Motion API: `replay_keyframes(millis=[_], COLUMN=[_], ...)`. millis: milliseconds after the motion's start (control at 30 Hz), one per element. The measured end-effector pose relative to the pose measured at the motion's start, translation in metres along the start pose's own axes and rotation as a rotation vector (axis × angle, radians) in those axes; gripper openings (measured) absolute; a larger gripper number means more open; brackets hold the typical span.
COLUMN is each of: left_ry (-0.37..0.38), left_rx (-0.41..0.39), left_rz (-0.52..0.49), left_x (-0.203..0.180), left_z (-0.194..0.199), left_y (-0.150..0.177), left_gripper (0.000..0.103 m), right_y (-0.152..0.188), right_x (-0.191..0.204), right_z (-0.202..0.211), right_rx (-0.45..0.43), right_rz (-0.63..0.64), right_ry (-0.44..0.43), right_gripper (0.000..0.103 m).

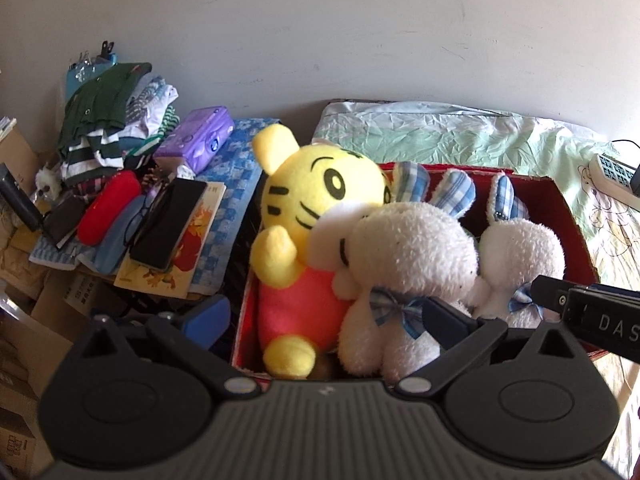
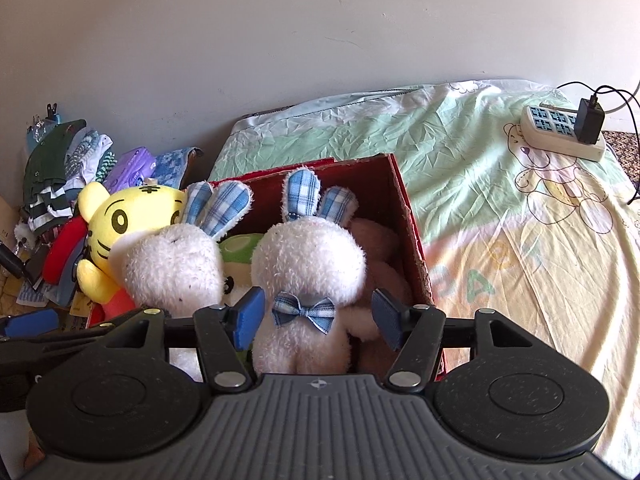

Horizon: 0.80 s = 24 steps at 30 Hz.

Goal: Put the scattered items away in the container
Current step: 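Open the right gripper to release the bunny in the box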

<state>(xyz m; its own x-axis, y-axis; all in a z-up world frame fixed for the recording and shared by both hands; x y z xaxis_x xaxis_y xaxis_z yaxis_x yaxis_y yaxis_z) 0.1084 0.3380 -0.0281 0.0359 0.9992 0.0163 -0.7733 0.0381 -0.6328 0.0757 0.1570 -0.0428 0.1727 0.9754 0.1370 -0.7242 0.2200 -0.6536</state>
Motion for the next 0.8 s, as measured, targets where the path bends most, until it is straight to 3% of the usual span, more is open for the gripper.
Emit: replay_keyframes(millis=[133, 300, 567, 667, 800], left_ry=[-0.025, -0.033, -0.046, -0.050, -0.045], left_rx=[0.005, 0.059, 0.063, 0.054, 0.066], left_rz=[0.000, -0.005, 0.000, 0.004, 0.026], left_x=[0.003, 0.009, 0.010, 0.012, 0.015], left_z=[0.000, -0.007, -0.007, -0.005, -0.003], left_y=[0.003, 0.012, 0.017, 0.016, 0.013], left_gripper=[0.102, 0.102, 0.102, 0.102, 0.102], right_y=[0.001, 0.004, 0.004, -0.002, -0.005], right_x=[0.000, 0.002, 0.005, 0.003, 0.006], right_z=[0.004, 0.006, 0.005, 0.011, 0.015], right_rx=[-0.007, -0.005, 0.036, 0.006, 0.038], right_rz=[0.013, 0.027, 0.028, 0.032, 0.033], right_ry=[0.030, 0.057, 0.081, 0.116, 0.078], right_gripper=[0.063, 0.073, 0.086, 0.089, 0.089])
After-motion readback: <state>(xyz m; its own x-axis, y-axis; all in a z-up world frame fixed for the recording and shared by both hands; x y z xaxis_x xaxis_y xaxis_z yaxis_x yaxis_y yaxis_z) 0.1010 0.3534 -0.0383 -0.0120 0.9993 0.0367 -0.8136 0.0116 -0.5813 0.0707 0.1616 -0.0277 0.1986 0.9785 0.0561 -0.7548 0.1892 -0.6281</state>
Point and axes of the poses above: each gripper's, at about its wrist camera, not at the fingertips, and z roughly against the way its jaws point, x to its left, y to its underside, the point moved 10 cm from there along -z, roughly the way its jaws point, and after that the axes turned 7 degrees about z, right-handed, at the moved point
